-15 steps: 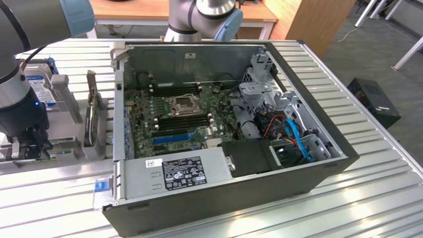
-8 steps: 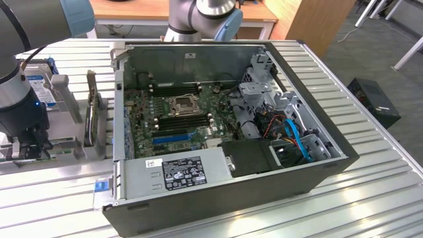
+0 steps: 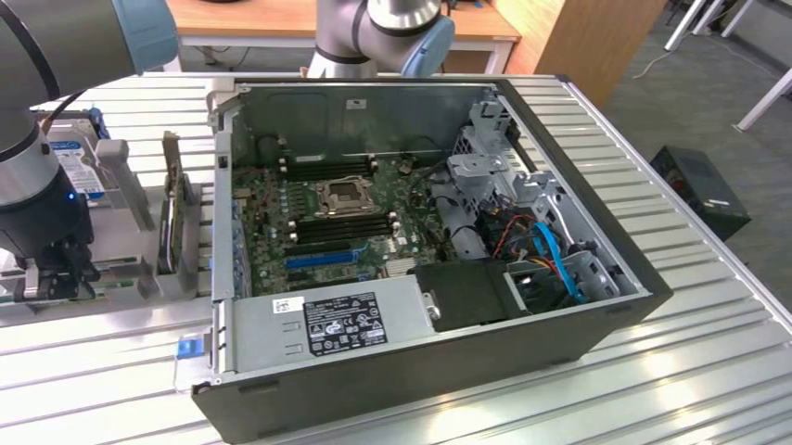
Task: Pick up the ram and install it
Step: 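Pick up the ram and move it above insertion slot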
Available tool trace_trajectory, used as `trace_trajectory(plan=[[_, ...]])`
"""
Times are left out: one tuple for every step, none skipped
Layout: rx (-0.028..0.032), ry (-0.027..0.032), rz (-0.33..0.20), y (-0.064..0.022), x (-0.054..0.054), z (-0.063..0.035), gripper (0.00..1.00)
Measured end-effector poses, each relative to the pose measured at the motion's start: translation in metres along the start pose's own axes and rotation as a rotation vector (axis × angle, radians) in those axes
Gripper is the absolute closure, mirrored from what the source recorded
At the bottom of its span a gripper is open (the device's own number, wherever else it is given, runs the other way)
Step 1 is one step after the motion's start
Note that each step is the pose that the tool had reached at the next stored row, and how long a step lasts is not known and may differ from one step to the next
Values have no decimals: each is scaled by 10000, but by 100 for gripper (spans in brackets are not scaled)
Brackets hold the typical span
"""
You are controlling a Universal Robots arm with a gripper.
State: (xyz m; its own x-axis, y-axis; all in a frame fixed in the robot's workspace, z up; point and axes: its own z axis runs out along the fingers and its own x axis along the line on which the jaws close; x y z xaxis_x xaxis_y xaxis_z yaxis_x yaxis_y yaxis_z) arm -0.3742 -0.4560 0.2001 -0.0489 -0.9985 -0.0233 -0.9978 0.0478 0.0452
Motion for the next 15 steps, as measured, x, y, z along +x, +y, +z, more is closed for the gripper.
trace_trajectory(plan=[[-1, 0, 1, 0, 0, 0, 70], [0, 0, 0, 0, 0, 0, 70], [1, -1, 0, 0, 0, 1, 70], [1, -1, 1, 0, 0, 1, 70], [1, -1, 1, 0, 0, 1, 70], [1, -1, 1, 0, 0, 1, 70], [2, -1, 0, 0, 0, 1, 72], [1, -1, 1, 0, 0, 1, 72], [1, -1, 0, 0, 0, 1, 72], [1, -1, 1, 0, 0, 1, 79], [2, -1, 1, 0, 0, 1, 79], [1, -1, 1, 0, 0, 1, 79], [1, -1, 1, 0, 0, 1, 79], [1, -1, 1, 0, 0, 1, 79], [1, -1, 0, 0, 0, 1, 79]])
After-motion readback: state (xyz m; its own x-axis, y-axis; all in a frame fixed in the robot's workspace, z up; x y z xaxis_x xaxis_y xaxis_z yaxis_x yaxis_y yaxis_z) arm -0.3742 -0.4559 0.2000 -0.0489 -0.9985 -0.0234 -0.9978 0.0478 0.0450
